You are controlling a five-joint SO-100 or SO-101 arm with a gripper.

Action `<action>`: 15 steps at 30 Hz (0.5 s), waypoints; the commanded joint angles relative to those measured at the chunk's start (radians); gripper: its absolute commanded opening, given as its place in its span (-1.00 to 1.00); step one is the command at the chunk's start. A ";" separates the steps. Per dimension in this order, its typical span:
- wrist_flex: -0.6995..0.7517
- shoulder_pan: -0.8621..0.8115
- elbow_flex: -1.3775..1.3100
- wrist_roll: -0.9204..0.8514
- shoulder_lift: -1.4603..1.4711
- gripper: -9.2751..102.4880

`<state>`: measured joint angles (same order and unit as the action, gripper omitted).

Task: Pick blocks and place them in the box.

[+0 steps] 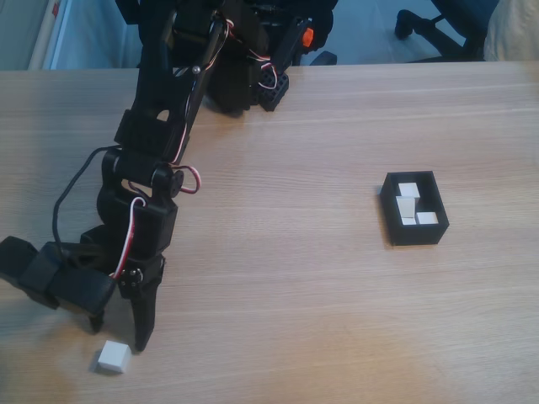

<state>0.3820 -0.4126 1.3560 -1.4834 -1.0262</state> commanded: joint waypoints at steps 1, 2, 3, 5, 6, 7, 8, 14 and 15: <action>-0.018 0.003 -0.087 -0.005 0.003 -0.45; -0.012 0.003 -0.101 -0.003 0.012 -0.45; -0.012 0.003 -0.112 -0.002 0.018 -0.45; -0.012 0.006 -0.129 0.000 0.029 -0.45; -0.012 0.009 -0.133 0.002 0.032 -0.45; -0.012 0.011 -0.138 0.003 0.035 -0.46; -0.012 0.012 -0.144 0.005 0.038 -0.46; -0.012 0.020 -0.186 0.012 0.066 -0.48; -0.012 0.020 -0.190 0.014 0.069 -0.48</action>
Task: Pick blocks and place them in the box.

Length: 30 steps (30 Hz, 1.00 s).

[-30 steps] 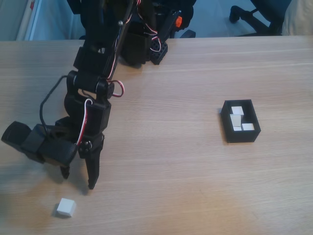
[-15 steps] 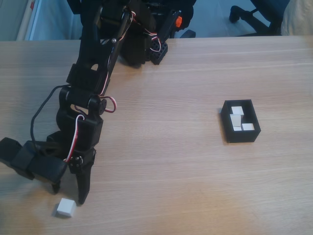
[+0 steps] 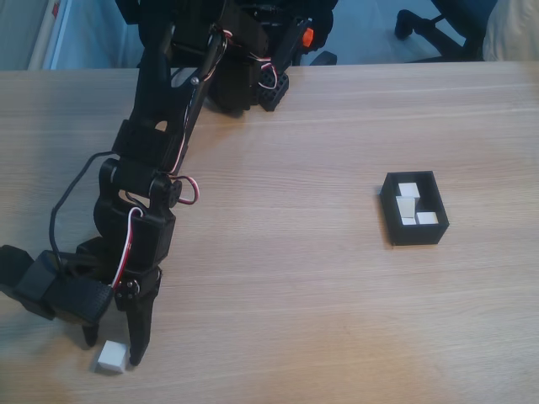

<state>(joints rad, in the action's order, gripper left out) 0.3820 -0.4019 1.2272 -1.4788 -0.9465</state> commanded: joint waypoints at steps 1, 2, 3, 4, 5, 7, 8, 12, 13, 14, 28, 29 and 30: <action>-0.012 0.011 -0.063 0.012 -0.009 -0.49; -0.014 0.012 -0.063 0.014 -0.008 -0.51; -0.015 0.012 -0.064 0.015 -0.006 -0.52; -0.015 0.014 -0.064 0.015 -0.005 -0.54; -0.015 0.015 -0.064 0.018 -0.003 -0.56; -0.015 0.017 -0.064 0.025 -0.003 -0.58; -0.014 0.018 -0.064 0.026 -0.003 -0.57; -0.014 0.023 -0.063 0.043 -0.002 -0.71; -0.015 0.026 -0.061 0.048 -0.002 -0.73; -0.018 0.028 -0.060 0.055 -0.002 -0.75; 0.066 0.101 0.290 0.143 -0.399 -0.78; 0.100 0.123 0.331 0.160 -0.457 -0.77; 0.133 0.147 0.373 0.170 -0.517 -0.77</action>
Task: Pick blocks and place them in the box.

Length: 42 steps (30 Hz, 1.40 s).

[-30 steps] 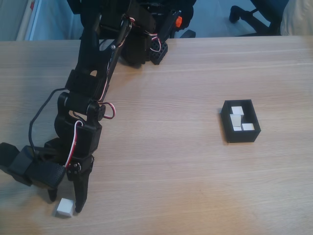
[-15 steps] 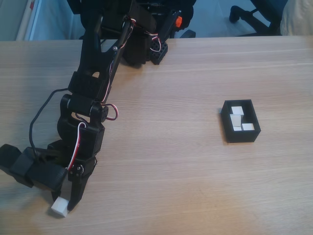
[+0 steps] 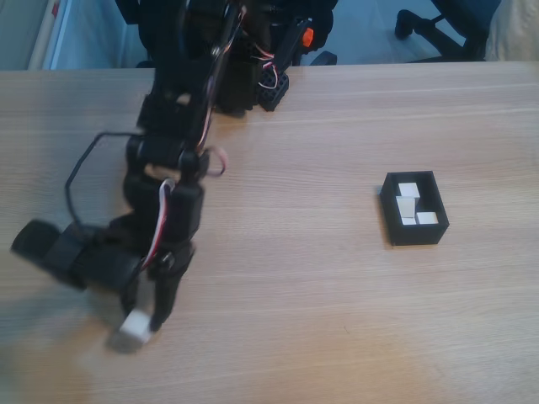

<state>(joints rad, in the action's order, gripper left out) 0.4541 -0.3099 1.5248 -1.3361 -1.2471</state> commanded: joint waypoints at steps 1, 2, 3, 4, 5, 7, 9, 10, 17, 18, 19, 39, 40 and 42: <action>0.083 0.083 0.120 0.041 -0.276 -0.77; 0.098 0.114 0.164 0.057 -0.336 -0.77; 0.118 0.147 0.206 0.066 -0.394 -0.77; 0.137 0.184 0.245 0.075 -0.451 -0.77; 0.150 0.221 0.282 0.089 -0.505 -0.76; 0.189 0.304 0.336 0.110 -0.603 -0.75; 0.225 0.391 0.364 0.140 -0.676 -0.75; 0.247 0.436 0.370 0.153 -0.706 -0.75; 0.291 0.739 0.414 0.250 -0.833 -0.76; 0.291 0.781 0.425 0.261 -0.845 -0.77; 0.290 0.819 0.433 0.275 -0.854 -0.78; 0.132 1.071 0.578 0.347 -0.861 -0.68; 0.130 1.065 0.583 0.341 -0.861 -0.67; 0.127 1.052 0.586 0.334 -0.864 -0.65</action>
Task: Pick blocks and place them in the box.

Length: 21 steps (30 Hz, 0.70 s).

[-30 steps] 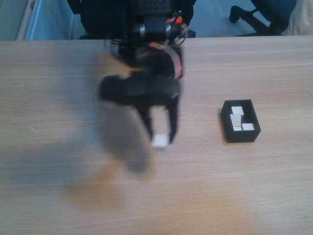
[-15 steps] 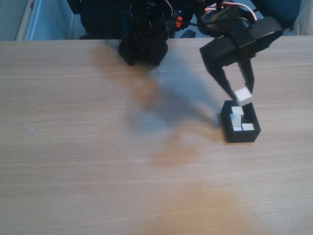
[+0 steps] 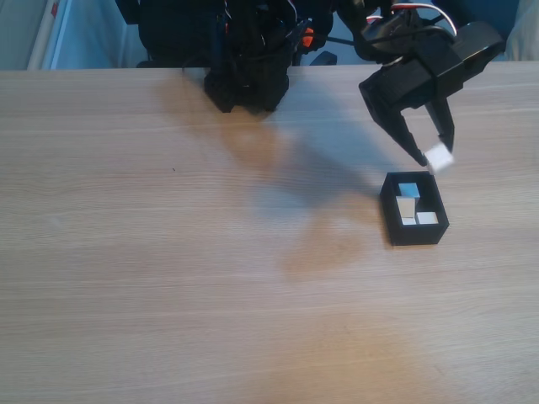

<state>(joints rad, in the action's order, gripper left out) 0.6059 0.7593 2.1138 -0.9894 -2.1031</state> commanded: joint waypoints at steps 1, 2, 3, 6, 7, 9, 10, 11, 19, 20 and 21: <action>-0.025 -0.025 -0.002 -0.014 -0.009 -0.64; -0.025 -0.032 0.002 -0.017 -0.011 -0.63; -0.025 -0.038 0.005 -0.020 -0.015 -0.63; -0.020 -0.063 0.014 -0.020 -0.031 -0.64; -0.012 -0.072 0.017 -0.018 -0.040 -0.65; 0.005 -0.097 0.043 -0.023 -0.077 -0.74; 0.011 -0.109 0.066 -0.023 -0.106 -0.80; 0.018 -0.126 0.098 -0.025 -0.141 -0.83; 0.245 -0.264 0.399 -0.250 -0.505 -0.83; 0.293 -0.284 0.431 -0.282 -0.543 -0.83; 0.325 -0.307 0.466 -0.302 -0.586 -0.83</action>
<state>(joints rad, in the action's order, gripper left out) 0.8498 0.4985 2.5219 -1.2303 -2.5710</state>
